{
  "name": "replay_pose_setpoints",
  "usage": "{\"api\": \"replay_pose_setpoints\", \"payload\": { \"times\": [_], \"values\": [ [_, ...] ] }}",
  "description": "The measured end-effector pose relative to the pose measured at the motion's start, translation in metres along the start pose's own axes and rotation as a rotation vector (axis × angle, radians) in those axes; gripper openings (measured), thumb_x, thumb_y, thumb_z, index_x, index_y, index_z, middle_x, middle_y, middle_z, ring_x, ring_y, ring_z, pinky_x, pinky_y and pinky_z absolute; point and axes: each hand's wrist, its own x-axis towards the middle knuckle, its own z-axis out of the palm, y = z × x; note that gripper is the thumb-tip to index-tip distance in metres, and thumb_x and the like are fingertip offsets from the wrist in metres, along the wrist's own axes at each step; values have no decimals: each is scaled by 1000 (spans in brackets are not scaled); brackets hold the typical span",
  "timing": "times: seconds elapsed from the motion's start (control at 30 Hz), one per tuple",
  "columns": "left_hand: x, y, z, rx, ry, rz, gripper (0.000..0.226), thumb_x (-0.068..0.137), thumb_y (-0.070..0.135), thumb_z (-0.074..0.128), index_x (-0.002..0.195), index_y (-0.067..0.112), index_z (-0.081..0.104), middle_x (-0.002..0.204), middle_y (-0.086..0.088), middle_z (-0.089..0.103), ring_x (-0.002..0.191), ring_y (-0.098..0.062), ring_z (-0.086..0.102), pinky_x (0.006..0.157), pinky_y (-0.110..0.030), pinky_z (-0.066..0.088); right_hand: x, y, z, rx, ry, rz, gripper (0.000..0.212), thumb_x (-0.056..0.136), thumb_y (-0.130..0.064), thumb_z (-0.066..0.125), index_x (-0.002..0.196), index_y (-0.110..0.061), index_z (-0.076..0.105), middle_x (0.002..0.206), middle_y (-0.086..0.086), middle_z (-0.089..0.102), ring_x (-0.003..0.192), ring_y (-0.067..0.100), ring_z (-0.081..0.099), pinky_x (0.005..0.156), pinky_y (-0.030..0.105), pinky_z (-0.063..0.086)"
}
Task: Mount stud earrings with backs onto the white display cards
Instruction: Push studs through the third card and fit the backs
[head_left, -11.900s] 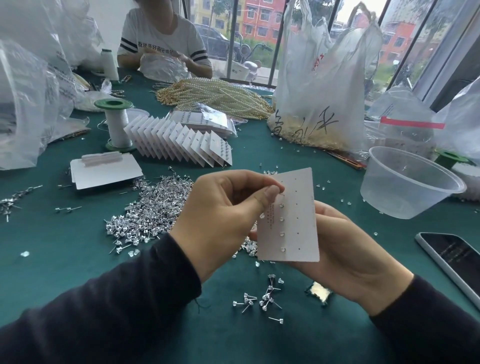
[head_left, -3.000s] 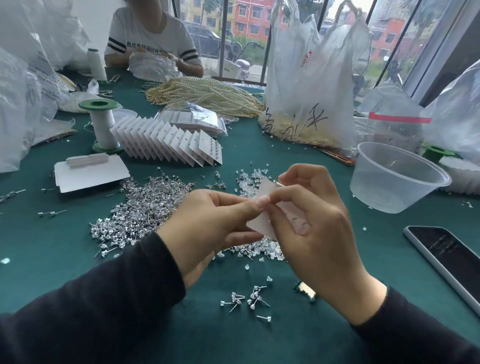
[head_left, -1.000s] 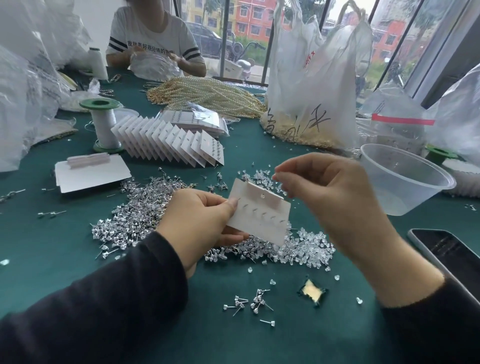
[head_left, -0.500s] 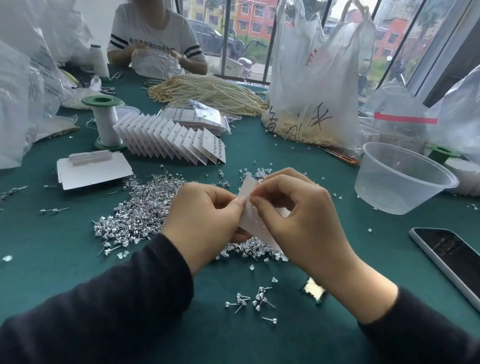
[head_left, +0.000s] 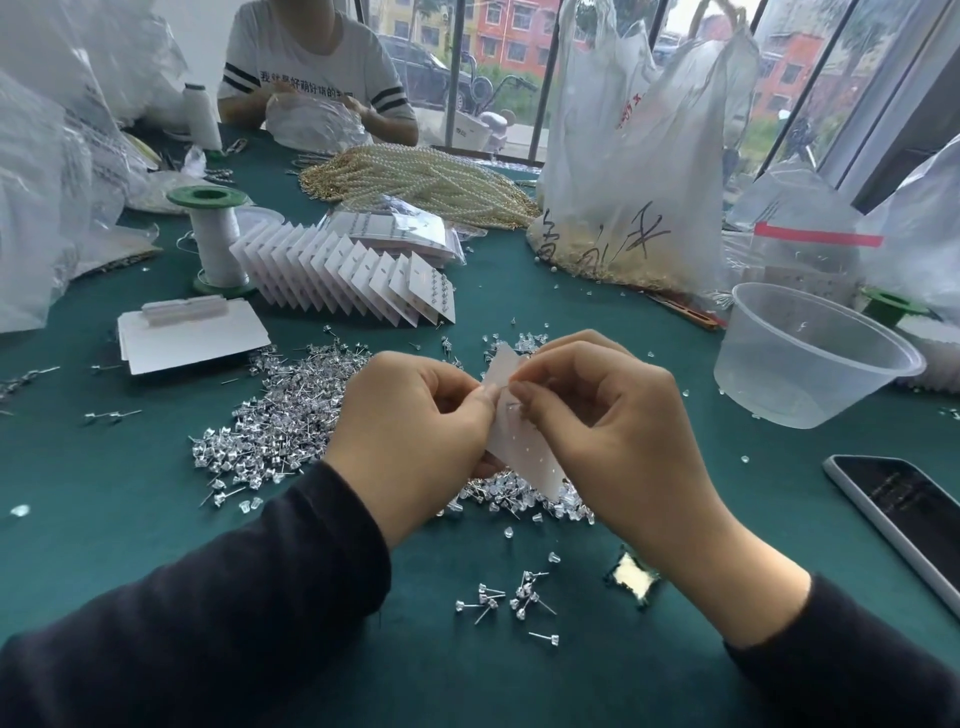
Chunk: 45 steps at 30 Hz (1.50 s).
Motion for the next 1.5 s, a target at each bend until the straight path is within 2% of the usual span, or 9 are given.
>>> {"api": "replay_pose_setpoints", "payload": {
  "times": [0.33,0.47,0.6,0.73,0.9,1.07,1.23,1.37,1.5],
  "values": [
    [1,-6,-2,126,14,92,23,82,11,62,60,9,70,55,-10,69,48,-21,67,59,-44,58,1,-2,0,19,-62,32,12,76,4,69,73,-8,72,79,-1,65,68,9,62,63,19,49],
    [1,-6,-2,133,13,130,20,79,18,62,65,7,70,56,-10,69,53,-23,68,60,-44,58,-2,-3,1,12,-11,0,13,75,3,70,73,-9,73,77,-2,66,72,9,63,64,22,50],
    [-1,-6,-1,107,24,143,26,85,12,59,63,1,68,56,-16,67,50,-21,67,54,-44,58,-4,-3,3,-3,15,-16,10,75,3,69,74,-6,74,79,0,66,74,13,63,67,32,53],
    [-3,-3,0,56,5,133,27,86,11,56,66,-2,68,62,-23,66,52,-23,67,52,-41,58,-6,-4,4,21,49,-44,6,74,-2,69,74,-6,73,80,0,65,72,13,63,65,32,52],
    [-1,-2,-1,-54,-29,49,27,88,8,54,66,-1,68,60,-21,66,49,-27,66,50,-39,58,-6,-5,6,0,49,-46,5,75,-6,67,75,-8,72,79,-2,64,68,17,62,63,35,51],
    [-1,-2,1,7,5,100,26,86,9,56,65,0,68,57,-17,66,49,-24,66,49,-42,57,-4,-4,2,-37,55,-50,5,75,-3,67,73,-7,69,75,1,64,67,12,61,64,28,53],
    [-2,-2,0,87,13,155,27,86,10,57,63,1,67,53,-11,65,46,-18,66,49,-39,57,-5,-4,4,-72,37,-81,7,74,1,66,70,-4,68,74,4,63,64,14,60,60,30,51],
    [-3,-2,-1,129,12,183,28,86,11,56,62,0,66,53,-14,65,45,-17,65,49,-38,56,-6,-4,5,-38,14,-86,6,73,0,63,70,-3,67,75,4,61,65,17,59,60,35,50],
    [-2,-4,-2,113,-1,199,33,85,20,57,58,1,63,49,-13,62,41,-18,61,45,-30,52,-7,-4,6,-46,37,-132,7,74,-1,61,70,-2,67,75,4,61,65,17,59,60,34,50]
  ]
}}
